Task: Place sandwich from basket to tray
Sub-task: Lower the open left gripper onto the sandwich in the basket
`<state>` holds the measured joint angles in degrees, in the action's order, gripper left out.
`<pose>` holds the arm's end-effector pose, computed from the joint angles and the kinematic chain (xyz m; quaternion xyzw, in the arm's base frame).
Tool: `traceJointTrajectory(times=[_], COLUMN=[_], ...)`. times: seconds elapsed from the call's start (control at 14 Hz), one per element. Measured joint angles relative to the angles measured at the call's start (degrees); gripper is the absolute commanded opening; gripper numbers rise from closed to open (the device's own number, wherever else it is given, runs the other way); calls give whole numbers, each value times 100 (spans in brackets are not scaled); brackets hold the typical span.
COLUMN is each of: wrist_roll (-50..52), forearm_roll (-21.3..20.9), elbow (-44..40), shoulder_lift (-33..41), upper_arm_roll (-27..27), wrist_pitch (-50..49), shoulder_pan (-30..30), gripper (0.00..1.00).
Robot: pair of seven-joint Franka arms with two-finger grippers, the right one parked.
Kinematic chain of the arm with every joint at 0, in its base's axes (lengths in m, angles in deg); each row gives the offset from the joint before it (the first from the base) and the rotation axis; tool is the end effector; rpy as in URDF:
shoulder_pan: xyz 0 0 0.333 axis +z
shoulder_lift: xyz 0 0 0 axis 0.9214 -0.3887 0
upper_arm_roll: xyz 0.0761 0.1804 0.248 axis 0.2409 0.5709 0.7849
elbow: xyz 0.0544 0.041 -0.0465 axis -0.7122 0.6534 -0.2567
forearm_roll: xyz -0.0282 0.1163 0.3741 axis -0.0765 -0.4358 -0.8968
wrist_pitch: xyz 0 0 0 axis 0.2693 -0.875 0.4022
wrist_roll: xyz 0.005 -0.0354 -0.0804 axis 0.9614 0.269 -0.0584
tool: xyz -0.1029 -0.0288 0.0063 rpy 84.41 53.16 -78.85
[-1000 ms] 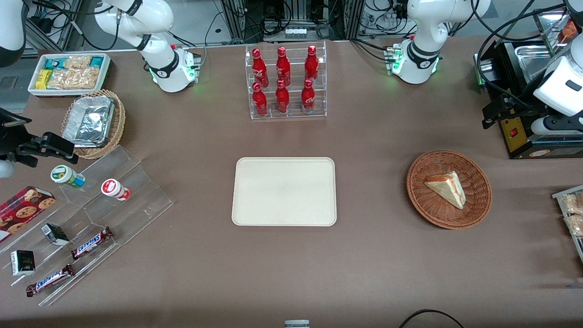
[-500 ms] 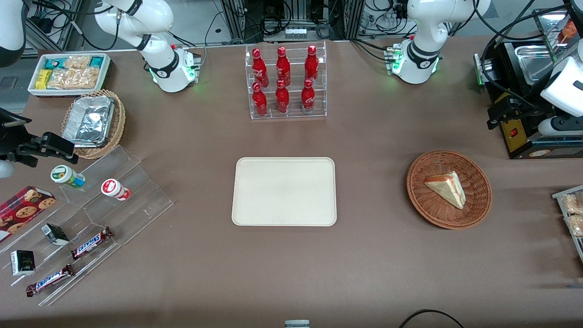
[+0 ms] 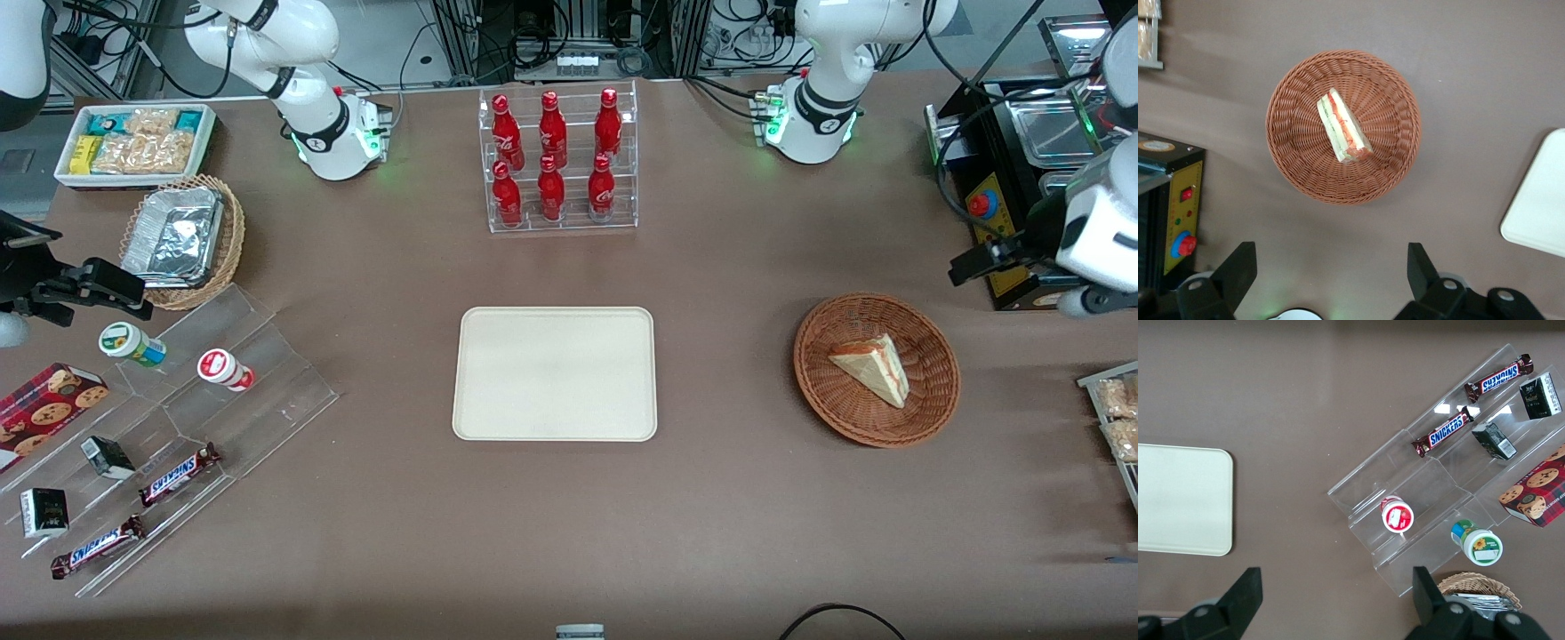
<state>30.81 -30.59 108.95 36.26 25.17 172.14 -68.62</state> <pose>0.5590 -0.0066 0.5627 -0.9871 -0.1477 0.0599 0.0161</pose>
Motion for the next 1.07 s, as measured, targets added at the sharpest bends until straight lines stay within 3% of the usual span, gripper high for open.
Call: traceJointTrajectory(times=[0.57, 1.07], wrist_roll=[1786, 2867], forearm_roll=[1, 33], elbow=[1730, 2529], shoulder_lift=[-214, -802], upper_arm_roll=[84, 197], wrist_pitch=[2294, 3846], shoulder_pan=[12, 15], gripper=[100, 100])
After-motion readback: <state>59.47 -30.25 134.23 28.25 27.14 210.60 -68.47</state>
